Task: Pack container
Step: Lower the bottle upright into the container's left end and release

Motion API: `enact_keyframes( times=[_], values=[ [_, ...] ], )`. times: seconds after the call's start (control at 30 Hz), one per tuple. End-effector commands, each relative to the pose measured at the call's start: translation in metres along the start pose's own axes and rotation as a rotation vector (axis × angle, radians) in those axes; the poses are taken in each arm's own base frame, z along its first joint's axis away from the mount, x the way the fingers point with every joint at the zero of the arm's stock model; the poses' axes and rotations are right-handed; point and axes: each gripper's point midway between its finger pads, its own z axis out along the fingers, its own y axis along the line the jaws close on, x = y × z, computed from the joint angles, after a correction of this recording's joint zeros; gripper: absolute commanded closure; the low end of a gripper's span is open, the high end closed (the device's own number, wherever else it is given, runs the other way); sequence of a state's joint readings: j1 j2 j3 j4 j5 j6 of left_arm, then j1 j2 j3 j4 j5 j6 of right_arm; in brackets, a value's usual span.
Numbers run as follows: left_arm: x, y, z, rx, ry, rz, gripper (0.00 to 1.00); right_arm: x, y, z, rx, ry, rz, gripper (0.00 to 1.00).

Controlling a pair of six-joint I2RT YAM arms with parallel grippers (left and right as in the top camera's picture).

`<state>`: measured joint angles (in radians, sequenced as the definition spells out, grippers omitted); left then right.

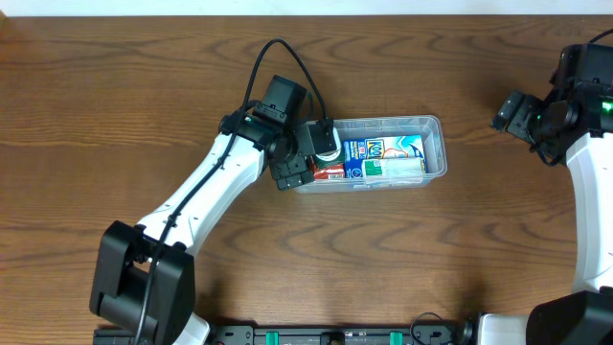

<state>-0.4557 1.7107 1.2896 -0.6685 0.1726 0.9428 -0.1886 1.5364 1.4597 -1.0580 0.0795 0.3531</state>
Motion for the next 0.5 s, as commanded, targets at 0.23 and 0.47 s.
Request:
enact_keyframes(
  times=[0.23,0.47],
  values=[
    [-0.028,0.020,-0.066,-0.156,-0.132,0.020,0.02,-0.005,-0.003,-0.004,0.004,-0.017,0.017,0.01],
    [-0.041,0.022,-0.142,-0.287,-0.279,-0.097,0.02,-0.005,-0.003,-0.004,0.004,-0.017,0.017,0.01]
  ],
)
